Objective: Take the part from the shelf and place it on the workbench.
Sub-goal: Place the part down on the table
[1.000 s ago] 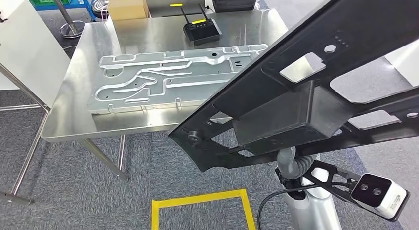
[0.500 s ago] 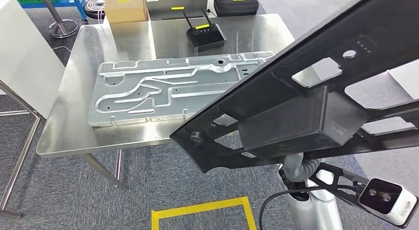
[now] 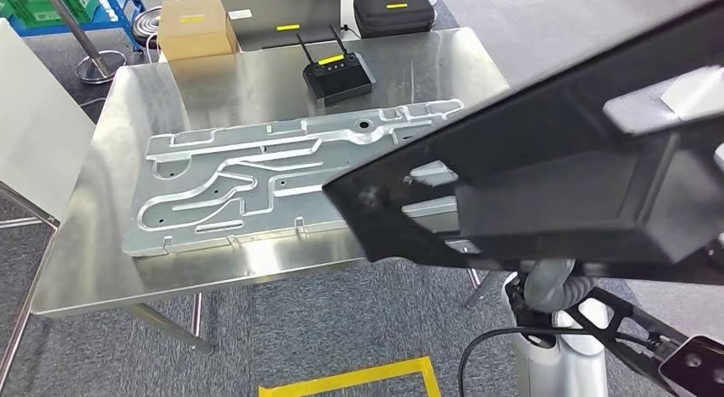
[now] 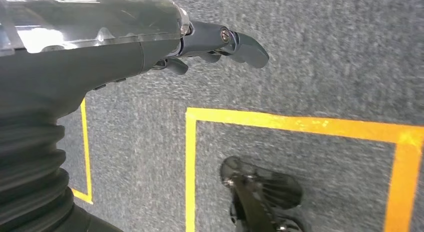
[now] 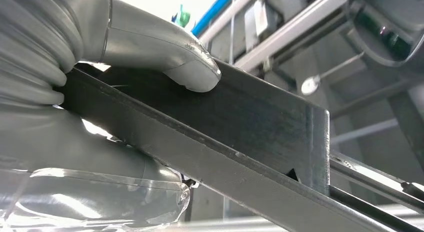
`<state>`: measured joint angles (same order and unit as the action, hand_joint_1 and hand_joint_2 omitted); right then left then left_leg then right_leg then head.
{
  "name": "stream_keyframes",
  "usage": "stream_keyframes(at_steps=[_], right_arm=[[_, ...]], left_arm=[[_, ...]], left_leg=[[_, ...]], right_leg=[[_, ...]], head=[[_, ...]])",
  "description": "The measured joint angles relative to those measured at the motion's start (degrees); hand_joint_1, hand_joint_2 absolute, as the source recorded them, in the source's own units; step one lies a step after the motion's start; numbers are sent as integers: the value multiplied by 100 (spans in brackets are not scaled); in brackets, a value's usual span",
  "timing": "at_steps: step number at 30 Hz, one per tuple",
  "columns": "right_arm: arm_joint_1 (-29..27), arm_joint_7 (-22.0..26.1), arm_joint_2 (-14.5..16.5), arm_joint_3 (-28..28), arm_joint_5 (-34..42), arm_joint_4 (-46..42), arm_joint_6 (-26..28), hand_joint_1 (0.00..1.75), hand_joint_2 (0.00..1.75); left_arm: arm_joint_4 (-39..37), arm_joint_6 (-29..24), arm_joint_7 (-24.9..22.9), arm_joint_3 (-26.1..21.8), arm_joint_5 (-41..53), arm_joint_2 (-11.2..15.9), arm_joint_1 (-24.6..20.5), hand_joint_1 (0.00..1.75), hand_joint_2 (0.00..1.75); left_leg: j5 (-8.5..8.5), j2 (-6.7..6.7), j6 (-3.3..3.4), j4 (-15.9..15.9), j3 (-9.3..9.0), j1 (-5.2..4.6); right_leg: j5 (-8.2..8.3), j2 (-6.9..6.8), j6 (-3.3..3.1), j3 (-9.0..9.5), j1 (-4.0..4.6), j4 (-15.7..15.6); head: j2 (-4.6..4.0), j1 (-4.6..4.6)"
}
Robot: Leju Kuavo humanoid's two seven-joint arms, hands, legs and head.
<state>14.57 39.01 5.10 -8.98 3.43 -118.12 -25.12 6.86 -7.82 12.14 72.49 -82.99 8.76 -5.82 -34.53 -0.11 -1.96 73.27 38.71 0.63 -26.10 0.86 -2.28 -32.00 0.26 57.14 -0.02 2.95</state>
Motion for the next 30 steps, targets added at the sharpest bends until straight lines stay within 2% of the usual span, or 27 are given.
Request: stream_keyframes(at_steps=[1,3,4,5,8,10,11,13,14,15,16,18,19,20,22,24,25,26,28,29,30], right_arm=[[42,-1,-4,22,-4,21,25,175,175],[117,-1,-13,50,-26,63,61,175,175],[163,-2,-27,65,-54,94,106,175,175],[221,-2,-51,86,-92,138,172,175,175],[538,-13,-215,218,-247,459,540,175,175],[901,-66,-366,349,-482,885,929,175,175],[1115,-147,-444,406,-723,1160,1202,175,175],[1597,-492,-596,462,-1518,1790,1865,175,175],[1847,-727,-667,451,-2012,2144,2187,175,175],[2090,-949,-730,417,-2497,2498,2465,175,175],[2318,-1130,-785,360,-2914,2824,2679,175,175],[2759,-1395,-874,184,-3649,3464,3008,175,175],[2952,-1476,-901,86,-3897,3734,3110,175,175],[3110,-1538,-920,-8,-4089,3992,3187,175,175],[3314,-1668,-940,-160,-4379,4356,3246,175,175],[3515,-1963,-948,-376,-4987,4677,3252,175,175],[3650,-2143,-938,-535,-5403,4866,3249,175,175],[3786,-2310,-907,-722,-5831,5081,3246,175,175],[4018,-2547,-761,-1158,-6569,5595,3245,175,175],[4093,-2612,-657,-1386,-6851,5863,3244,175,175],[4150,-2649,-540,-1615,-7069,6136,3242,175,175]], left_arm=[[0,6,1,1,0,2,0,0,175],[0,8,1,1,0,10,7,0,175],[0,3,-1,2,0,16,7,0,175],[0,-7,-4,3,0,19,8,0,175],[0,-79,-20,5,0,18,-8,0,175],[0,-129,-39,5,0,14,-30,0,175],[0,-145,-52,5,0,13,-39,0,175],[0,-158,-75,5,0,10,-47,0,175],[0,-157,-82,5,0,9,-47,0,175],[0,-155,-86,5,0,8,-48,0,175],[0,-151,-86,5,0,7,-49,0,175],[0,-140,-88,5,0,6,-52,0,175],[0,-136,-90,5,0,7,-56,0,175],[0,-131,-94,5,0,8,-60,0,175],[0,-116,-97,6,0,7,-58,0,175],[0,-86,-85,11,0,10,-51,0,175],[0,-71,-75,21,0,14,-55,0,175],[0,-59,-67,36,0,19,-63,0,175],[0,-40,-61,75,0,26,-77,0,175],[0,-31,-61,94,0,28,-82,0,175],[0,-18,-62,111,0,29,-86,0,175]], left_leg=[[200,0,5,-270,-34,0],[806,-5,43,-1050,-205,-9],[997,-7,79,-1324,-261,-22],[1118,-10,122,-1473,-278,-35],[1140,-6,228,-1526,-295,-37],[1125,2,280,-1575,-356,-12],[1113,4,301,-1587,-382,-7],[1081,11,324,-1585,-403,-7],[1065,13,326,-1582,-414,-7],[1048,13,323,-1578,-431,-5],[1030,7,317,-1574,-454,-3],[986,-11,288,-1566,-508,-10],[969,-19,267,-1558,-519,-19],[959,-23,242,-1556,-520,-27],[955,-27,187,-1564,-508,-32],[891,-25,124,-1513,-487,-23],[796,-23,95,-1358,-423,-20],[651,-22,71,-1073,-293,-11],[338,-21,34,-266,113,1],[271,-20,22,38,290,4],[318,-20,19,135,375,4]], right_leg=[[-58,6,10,83,1,0],[-174,12,40,227,8,15],[-215,19,63,255,13,28],[-249,28,93,257,15,41],[-329,41,200,248,15,53],[-481,9,278,145,7,305],[-617,-9,316,-22,-12,616],[-874,-28,378,-533,-48,1427],[-885,-34,397,-743,-64,1693],[-772,-42,406,-842,-78,1733],[-546,-50,406,-811,-89,1526],[-23,-65,380,-528,-94,734],[123,-68,355,-398,-83,397],[182,-72,327,-323,-68,196],[152,-71,264,-299,-47,100],[158,-72,190,-276,-67,66],[162,-72,149,-259,-79,44],[161,-67,116,-242,-82,29],[145,-38,71,-226,-64,29],[136,-21,60,-214,-53,32],[123,-7,54,-197,-42,36]], head=[[0,0],[0,-1],[0,-1],[0,-1],[0,-1],[0,-2],[0,-2],[0,-2],[0,-2],[0,-2],[0,-2],[0,-2],[0,-2],[0,-2],[0,-2],[0,-2],[0,-1],[0,-1],[0,-1],[0,-1],[0,0]])
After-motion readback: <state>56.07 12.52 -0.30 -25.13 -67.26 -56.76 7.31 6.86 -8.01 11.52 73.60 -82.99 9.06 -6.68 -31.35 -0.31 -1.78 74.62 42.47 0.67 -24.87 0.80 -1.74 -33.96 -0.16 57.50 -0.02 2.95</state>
